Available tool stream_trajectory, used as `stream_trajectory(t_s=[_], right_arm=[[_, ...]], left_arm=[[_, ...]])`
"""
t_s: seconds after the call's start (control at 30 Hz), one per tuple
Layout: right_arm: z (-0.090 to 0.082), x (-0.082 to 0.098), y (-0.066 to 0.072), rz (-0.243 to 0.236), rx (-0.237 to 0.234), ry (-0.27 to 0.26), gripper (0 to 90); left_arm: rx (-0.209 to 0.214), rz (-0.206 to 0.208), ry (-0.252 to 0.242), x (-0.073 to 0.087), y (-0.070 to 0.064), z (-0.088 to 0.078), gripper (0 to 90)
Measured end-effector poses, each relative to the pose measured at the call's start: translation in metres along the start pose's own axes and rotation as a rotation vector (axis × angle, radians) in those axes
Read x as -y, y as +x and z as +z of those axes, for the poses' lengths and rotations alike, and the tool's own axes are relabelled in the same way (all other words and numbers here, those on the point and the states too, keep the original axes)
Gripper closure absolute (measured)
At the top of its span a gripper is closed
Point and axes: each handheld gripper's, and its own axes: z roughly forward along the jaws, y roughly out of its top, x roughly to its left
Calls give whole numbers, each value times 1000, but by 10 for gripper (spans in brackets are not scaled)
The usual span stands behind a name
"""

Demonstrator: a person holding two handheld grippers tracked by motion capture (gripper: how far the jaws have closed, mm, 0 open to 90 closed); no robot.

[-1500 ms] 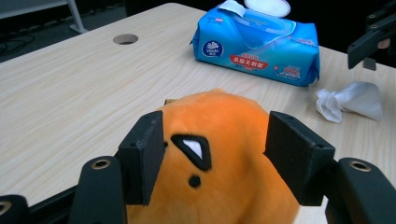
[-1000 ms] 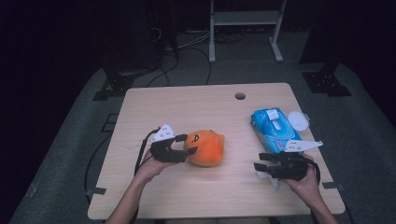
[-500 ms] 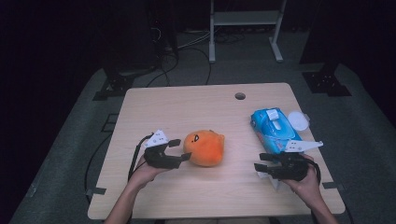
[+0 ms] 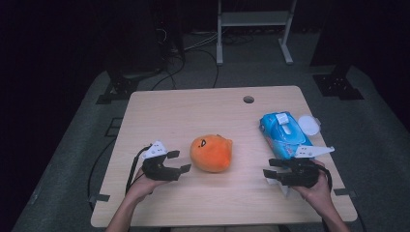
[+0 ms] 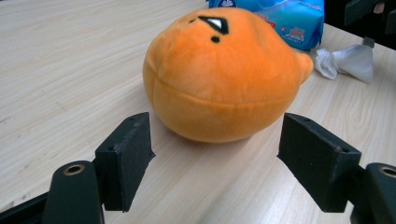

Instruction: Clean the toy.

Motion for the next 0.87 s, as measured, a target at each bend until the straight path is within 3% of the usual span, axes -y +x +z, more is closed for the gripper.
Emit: stream_trajectory(t_s=[0.37, 0.7, 0.87], right_arm=[[1, 1, -1, 0, -1, 4, 418], [3, 2, 0, 3, -4, 10, 416], [5, 3, -1, 7, -6, 14, 416]], left_arm=[[-16, -25, 12, 14, 4, -9, 234], [-19, -74, 11, 27, 6, -12, 183], [-19, -62, 23, 30, 3, -11, 174]])
